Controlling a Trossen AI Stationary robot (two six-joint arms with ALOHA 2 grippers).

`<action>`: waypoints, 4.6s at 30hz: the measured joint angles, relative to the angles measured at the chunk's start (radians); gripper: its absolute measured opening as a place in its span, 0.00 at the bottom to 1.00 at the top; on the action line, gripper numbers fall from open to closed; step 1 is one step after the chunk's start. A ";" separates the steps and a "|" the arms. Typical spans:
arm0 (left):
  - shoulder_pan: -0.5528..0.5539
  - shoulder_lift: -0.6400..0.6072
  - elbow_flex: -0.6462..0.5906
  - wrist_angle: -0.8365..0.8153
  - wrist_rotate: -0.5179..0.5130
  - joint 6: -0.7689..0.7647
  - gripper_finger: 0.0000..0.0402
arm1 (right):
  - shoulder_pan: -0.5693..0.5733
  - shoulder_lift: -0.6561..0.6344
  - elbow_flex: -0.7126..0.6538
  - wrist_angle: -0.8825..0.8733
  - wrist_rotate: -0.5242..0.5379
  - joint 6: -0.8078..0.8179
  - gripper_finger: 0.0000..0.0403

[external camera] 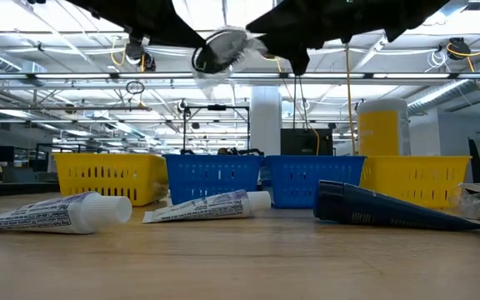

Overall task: Pick & Place Travel size toiletries
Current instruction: Put the hairbrush into the right blue bin

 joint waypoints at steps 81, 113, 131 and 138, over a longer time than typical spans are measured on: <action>-0.072 0.000 0.000 0.033 0.013 -0.103 0.40 | 0.057 -0.083 -0.168 -0.378 0.229 0.251 0.05; -0.070 0.000 0.000 0.032 0.013 -0.108 0.40 | 0.057 -0.083 -0.357 -0.032 0.218 0.360 0.25; -0.070 0.000 0.000 0.032 0.013 -0.110 0.40 | 0.046 -0.101 -0.357 0.005 0.138 0.230 0.23; -0.070 -0.001 0.000 0.030 0.013 -0.110 0.40 | 0.149 -0.173 -0.356 0.008 -0.095 0.129 0.21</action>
